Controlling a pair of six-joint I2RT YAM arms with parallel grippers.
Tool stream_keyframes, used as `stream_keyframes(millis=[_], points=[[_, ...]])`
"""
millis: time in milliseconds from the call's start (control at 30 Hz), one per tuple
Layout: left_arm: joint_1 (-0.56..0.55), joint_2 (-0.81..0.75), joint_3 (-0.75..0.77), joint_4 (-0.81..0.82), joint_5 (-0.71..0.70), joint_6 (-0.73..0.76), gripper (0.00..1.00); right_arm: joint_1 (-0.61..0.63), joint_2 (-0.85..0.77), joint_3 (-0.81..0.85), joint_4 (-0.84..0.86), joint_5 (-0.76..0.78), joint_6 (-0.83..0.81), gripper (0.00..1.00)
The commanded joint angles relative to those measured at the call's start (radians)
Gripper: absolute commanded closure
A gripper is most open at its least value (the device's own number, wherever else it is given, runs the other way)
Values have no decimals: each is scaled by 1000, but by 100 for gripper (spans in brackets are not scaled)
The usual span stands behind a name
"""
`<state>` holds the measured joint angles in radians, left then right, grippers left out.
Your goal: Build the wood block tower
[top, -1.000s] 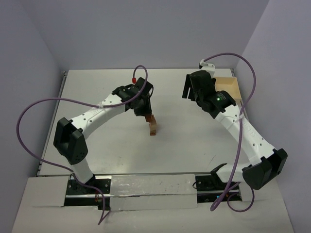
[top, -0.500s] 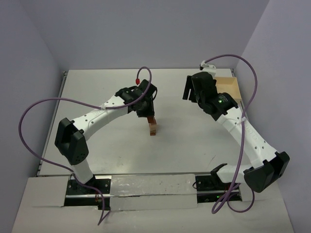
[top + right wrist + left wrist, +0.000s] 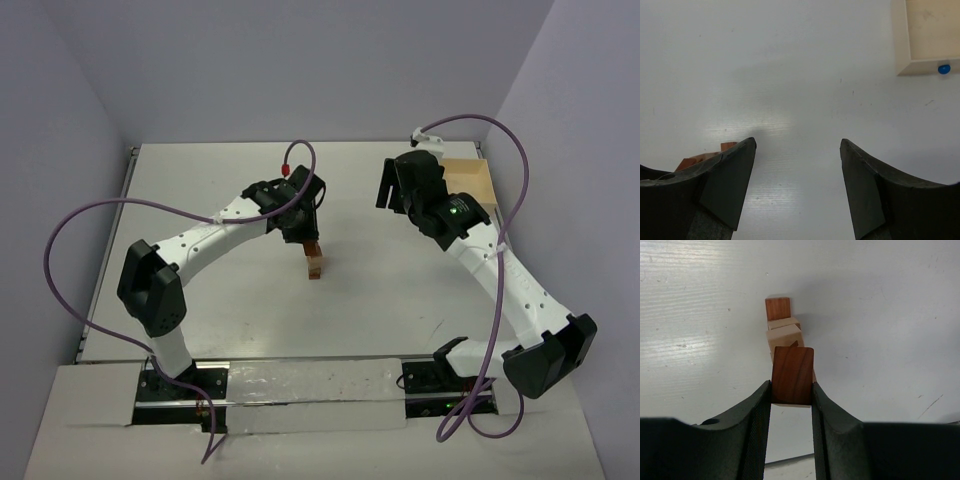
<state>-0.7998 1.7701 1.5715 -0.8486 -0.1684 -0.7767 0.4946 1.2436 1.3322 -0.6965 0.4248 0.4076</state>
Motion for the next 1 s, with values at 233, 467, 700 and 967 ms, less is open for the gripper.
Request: stream_keyframes(millis=[233, 467, 700, 967], points=[[-8, 27, 55, 35, 11, 26, 71, -7, -36, -10, 32, 3, -2, 25], [-7, 38, 65, 38, 8, 33, 66, -8, -40, -16, 33, 2, -3, 26], [-8, 40, 65, 38, 10, 34, 62, -9, -40, -19, 35, -6, -3, 26], [-7, 37, 54, 42, 20, 39, 47, -8, -33, -16, 37, -9, -4, 26]])
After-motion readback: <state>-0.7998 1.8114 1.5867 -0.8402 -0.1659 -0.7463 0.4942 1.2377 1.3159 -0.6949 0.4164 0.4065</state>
